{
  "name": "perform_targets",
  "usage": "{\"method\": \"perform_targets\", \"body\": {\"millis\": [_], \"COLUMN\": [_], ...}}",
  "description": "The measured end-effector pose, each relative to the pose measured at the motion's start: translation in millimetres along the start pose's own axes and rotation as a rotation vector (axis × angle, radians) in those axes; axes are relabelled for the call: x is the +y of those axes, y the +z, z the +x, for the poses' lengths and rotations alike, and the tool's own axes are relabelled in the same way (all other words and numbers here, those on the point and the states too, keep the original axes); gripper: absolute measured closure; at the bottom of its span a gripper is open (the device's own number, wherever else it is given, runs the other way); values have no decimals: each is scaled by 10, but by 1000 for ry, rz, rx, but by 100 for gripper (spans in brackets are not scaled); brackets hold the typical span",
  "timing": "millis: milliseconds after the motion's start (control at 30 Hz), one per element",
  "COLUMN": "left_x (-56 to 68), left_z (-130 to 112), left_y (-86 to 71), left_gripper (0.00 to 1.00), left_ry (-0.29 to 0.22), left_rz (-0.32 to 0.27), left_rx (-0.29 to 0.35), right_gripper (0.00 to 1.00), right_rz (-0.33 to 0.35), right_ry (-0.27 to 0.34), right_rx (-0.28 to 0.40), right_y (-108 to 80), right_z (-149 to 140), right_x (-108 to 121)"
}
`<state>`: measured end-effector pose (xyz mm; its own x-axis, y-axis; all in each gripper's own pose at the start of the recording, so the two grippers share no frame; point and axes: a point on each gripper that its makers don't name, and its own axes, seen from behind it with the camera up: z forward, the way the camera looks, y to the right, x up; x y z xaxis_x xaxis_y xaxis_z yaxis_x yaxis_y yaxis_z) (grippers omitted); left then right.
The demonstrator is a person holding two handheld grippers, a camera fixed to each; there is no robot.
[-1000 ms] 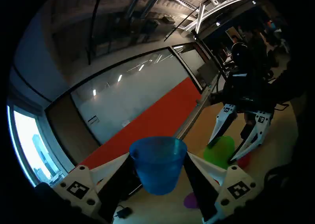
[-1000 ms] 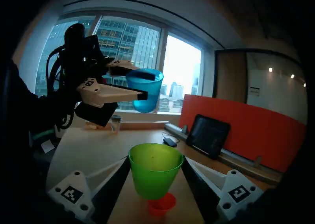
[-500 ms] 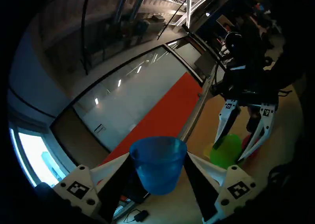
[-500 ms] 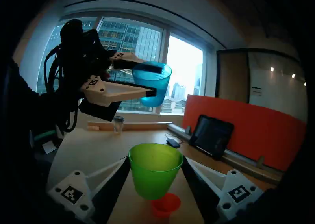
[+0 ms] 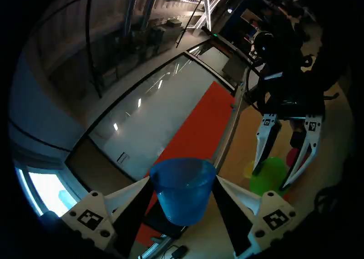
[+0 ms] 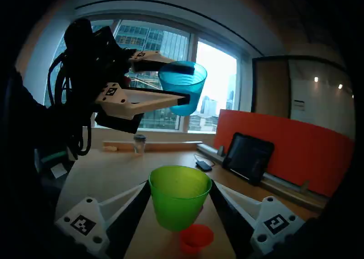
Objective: Pour water
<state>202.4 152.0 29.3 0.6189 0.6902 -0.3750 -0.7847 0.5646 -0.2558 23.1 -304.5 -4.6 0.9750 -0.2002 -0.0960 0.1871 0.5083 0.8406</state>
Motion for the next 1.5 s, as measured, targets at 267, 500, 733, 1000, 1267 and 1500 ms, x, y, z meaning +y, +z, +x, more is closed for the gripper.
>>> {"method": "perform_targets", "body": {"millis": [267,500,733,1000,1267,1500], "left_x": [-35,-46,-57,-70,-82,-113], "left_z": [91,142,221,286,293,296], "left_y": [-6,1,20,28,18,17], "left_gripper": [15,15,15,15,15,15], "left_ry": [56,112,169,218,242,267], "left_rz": [11,20,29,43,52,58], "left_rx": [8,9,22,30,27,21], "right_gripper": [7,7,7,7,7,7], "right_rz": [9,16,19,23,28,31], "right_ry": [5,5,6,7,6,8], "right_rx": [7,13,15,19,19,25], "right_y": [25,35,45,54,51,62], "right_z": [17,34,33,44,43,66], "right_x": [-49,-69,-73,-92,-107,-123]}}
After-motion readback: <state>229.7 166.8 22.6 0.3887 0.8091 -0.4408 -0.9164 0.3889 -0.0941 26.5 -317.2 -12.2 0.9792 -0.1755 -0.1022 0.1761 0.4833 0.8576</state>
